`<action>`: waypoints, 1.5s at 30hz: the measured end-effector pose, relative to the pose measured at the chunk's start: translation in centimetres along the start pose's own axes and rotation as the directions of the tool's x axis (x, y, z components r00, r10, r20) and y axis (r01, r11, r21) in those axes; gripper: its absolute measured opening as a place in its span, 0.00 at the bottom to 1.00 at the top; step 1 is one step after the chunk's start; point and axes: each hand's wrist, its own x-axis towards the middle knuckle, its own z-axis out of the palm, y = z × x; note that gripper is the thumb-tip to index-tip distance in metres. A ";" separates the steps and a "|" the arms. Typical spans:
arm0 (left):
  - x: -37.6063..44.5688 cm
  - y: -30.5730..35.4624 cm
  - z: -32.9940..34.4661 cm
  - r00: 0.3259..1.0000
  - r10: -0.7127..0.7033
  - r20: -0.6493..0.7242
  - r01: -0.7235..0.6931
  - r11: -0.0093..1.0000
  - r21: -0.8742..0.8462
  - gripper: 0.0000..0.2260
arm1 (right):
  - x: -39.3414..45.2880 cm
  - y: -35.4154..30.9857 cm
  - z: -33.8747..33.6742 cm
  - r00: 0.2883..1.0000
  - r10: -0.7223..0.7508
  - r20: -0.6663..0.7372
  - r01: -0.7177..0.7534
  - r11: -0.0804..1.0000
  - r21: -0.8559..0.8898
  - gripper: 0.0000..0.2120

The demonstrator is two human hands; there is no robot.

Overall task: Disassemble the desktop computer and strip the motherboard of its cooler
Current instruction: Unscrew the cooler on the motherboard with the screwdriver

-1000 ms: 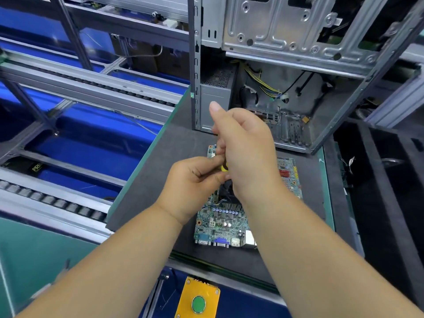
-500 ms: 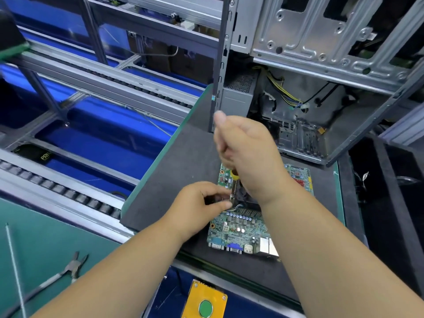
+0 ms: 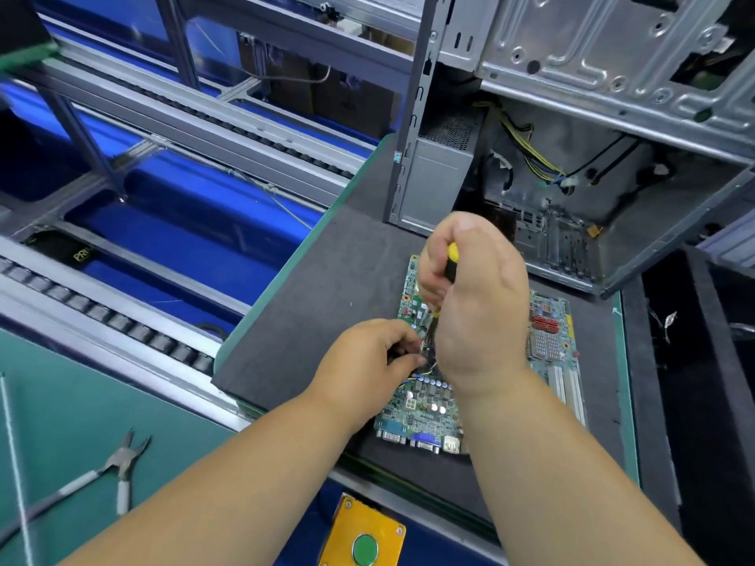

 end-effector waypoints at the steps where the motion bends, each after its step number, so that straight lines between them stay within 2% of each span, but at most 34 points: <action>1: 0.1 0.0 0.1 1.000 0.005 -0.005 -0.005 1.000 0.011 0.03 | 0.7 -0.1 -0.2 0.996 0.074 0.058 -0.076 0.996 0.034 0.12; 4: 0.0 -0.1 0.1 0.999 0.024 -0.031 -0.022 0.998 0.053 0.10 | 2.5 -0.6 -1.4 0.958 0.206 0.200 -0.235 0.962 0.138 0.13; 8: 0.1 -0.2 0.0 0.998 0.051 -0.026 -0.050 0.997 0.066 0.10 | 1.8 -0.1 -1.8 0.957 0.138 0.255 -0.174 0.977 0.123 0.08; 10: 0.1 -0.2 0.0 0.999 0.045 -0.017 -0.043 0.997 0.066 0.09 | 1.0 0.3 -1.5 0.978 0.104 0.182 -0.120 0.990 0.075 0.08; 12: 0.0 -0.1 0.0 0.999 0.036 -0.014 -0.035 0.998 0.051 0.08 | 0.8 0.0 -1.5 0.995 0.083 0.048 -0.085 0.996 0.032 0.10; 14: -0.1 0.1 -0.1 1.000 0.022 -0.020 -0.021 0.999 0.043 0.08 | 0.8 -0.3 -1.7 0.994 0.061 -0.089 -0.064 0.997 -0.036 0.11; 17: -0.2 0.2 0.0 1.000 -0.005 -0.005 0.006 1.000 0.014 0.04 | 0.5 -0.1 -1.0 0.982 -0.019 -0.189 -0.006 0.991 -0.130 0.13; 18: -0.2 0.2 0.0 1.000 -0.008 0.001 0.008 1.000 0.006 0.02 | 0.3 0.2 -0.8 0.974 -0.051 -0.223 0.025 0.993 -0.118 0.13; 20: -0.2 -0.1 0.1 1.000 -0.005 -0.008 0.005 1.000 0.003 0.04 | 0.6 0.4 -0.6 0.968 -0.037 -0.248 0.045 0.999 0.025 0.12; 22: -0.1 -0.2 0.2 0.999 0.004 -0.031 -0.003 1.000 0.028 0.08 | 2.0 0.2 -0.6 0.989 0.093 -0.112 -0.079 0.990 0.121 0.13; 24: -0.2 -0.1 0.1 0.999 0.018 -0.033 -0.017 0.999 0.047 0.12 | 2.8 0.0 -0.2 0.964 0.208 0.164 -0.212 0.977 0.008 0.13; 26: -0.2 0.6 -0.2 0.997 0.055 -0.047 -0.052 0.997 0.063 0.15 | 2.1 0.1 0.4 0.894 0.210 0.396 -0.158 0.974 -0.161 0.14; 28: -0.3 1.1 -0.5 0.993 0.107 -0.051 -0.103 0.992 0.078 0.12 | 0.7 0.5 0.5 0.861 0.128 0.492 -0.033 0.980 -0.196 0.14; 29: -0.2 1.1 -0.5 0.992 0.120 -0.042 -0.116 0.990 0.085 0.11 | 0.3 0.6 0.1 0.875 0.091 0.475 -0.017 0.987 -0.158 0.12; 32: -0.2 0.2 0.0 0.997 0.069 -0.028 -0.066 0.993 0.095 0.02 | 0.7 0.0 -1.4 0.954 0.103 0.281 -0.116 0.993 0.031 0.06; 37: -0.2 0.1 0.0 0.998 0.062 -0.033 -0.058 0.993 0.098 0.05 | 1.0 -0.2 -2.5 0.995 0.079 0.060 -0.074 0.994 -0.080 0.08; 41: -0.1 0.1 -0.1 0.996 0.087 -0.014 -0.085 0.991 0.102 0.04 | -0.6 0.7 -1.1 0.989 -0.099 -0.112 0.098 0.995 -0.011 0.14; 43: -0.1 0.1 0.0 0.994 0.101 -0.040 -0.095 0.988 0.118 0.03 | 0.1 0.5 -1.0 0.995 -0.040 -0.096 0.052 0.990 0.128 0.16; 45: -0.1 0.2 0.0 0.993 0.107 -0.053 -0.099 0.986 0.137 0.04 | 1.6 0.0 -0.9 0.995 0.093 0.032 -0.097 0.980 0.173 0.14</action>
